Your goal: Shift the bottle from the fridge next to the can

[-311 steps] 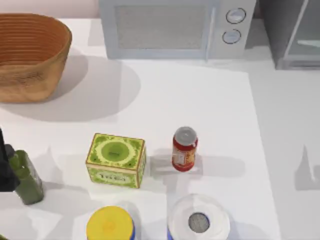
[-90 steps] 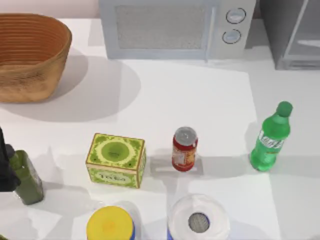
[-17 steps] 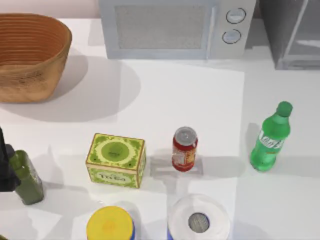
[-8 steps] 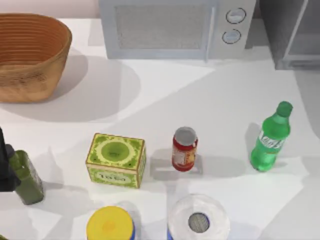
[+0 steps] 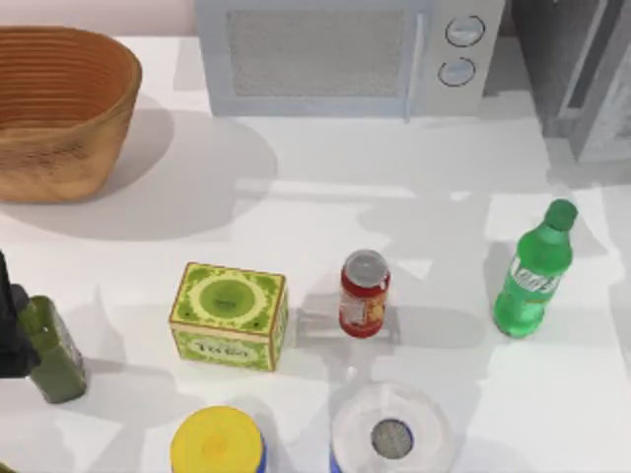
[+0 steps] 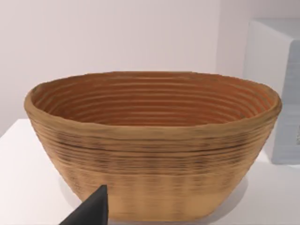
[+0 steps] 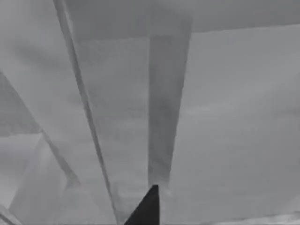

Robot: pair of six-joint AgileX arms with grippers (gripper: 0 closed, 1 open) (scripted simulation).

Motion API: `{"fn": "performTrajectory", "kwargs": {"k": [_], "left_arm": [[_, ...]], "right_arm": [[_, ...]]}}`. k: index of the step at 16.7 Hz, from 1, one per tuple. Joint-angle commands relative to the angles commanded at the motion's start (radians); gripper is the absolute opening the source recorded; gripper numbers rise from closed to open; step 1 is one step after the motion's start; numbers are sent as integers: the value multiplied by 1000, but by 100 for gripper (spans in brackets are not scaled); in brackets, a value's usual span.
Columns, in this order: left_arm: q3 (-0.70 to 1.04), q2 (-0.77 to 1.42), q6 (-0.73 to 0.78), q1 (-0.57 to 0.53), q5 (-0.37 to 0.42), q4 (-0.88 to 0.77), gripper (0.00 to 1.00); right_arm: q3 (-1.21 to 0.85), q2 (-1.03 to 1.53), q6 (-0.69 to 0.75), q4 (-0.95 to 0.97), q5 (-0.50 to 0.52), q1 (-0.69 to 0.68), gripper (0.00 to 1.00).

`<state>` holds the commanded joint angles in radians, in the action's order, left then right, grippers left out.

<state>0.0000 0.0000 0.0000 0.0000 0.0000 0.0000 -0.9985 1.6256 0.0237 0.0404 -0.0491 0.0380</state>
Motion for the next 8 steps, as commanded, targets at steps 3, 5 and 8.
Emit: {"fn": "performTrajectory", "kwargs": {"k": [3,5,8], "left_arm": [[0,0,0,0,0,0,100],[0,0,0,0,0,0,100],[0,0,0,0,0,0,100]], "right_arm": [[6,-6,-12,7,13,-13,100],[10,-1,-7,4,18,4,100],[-30,34,-9,-3,18,4,100]]}}
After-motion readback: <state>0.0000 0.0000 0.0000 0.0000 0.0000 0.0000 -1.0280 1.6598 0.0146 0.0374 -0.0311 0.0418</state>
